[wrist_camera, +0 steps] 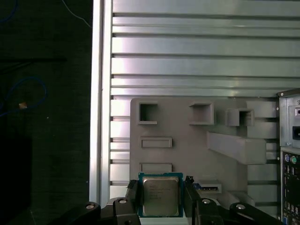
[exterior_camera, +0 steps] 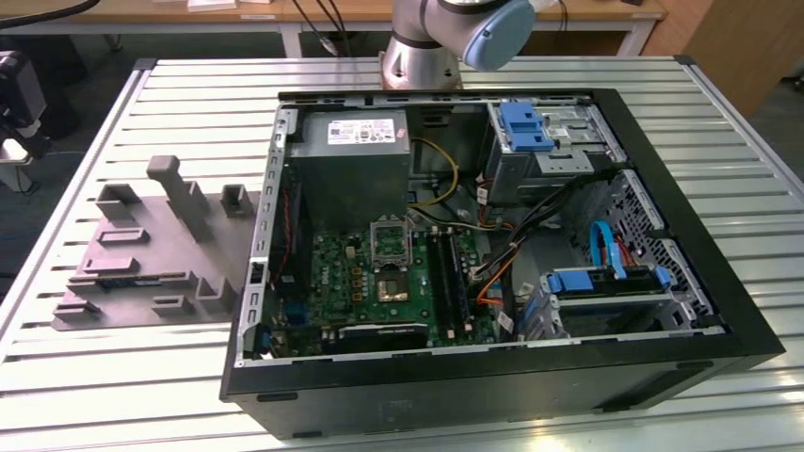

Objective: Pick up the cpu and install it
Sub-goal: 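Pick up the cpu and move it towards the insertion slot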

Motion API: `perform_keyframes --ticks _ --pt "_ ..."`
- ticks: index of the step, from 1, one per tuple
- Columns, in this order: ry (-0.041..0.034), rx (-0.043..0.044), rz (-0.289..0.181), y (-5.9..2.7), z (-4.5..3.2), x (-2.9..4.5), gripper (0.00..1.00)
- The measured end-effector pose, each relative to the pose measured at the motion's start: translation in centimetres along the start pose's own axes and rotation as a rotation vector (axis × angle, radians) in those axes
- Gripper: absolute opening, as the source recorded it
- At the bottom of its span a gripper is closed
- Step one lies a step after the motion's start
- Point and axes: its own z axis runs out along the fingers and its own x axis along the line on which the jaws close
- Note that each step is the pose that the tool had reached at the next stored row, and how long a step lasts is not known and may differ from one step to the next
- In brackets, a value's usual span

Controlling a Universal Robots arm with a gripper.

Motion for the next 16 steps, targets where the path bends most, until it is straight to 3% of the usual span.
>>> perform_keyframes --ticks 16 --pt "0.0000 0.0000 0.000 0.06 -1.26 -0.03 0.47"
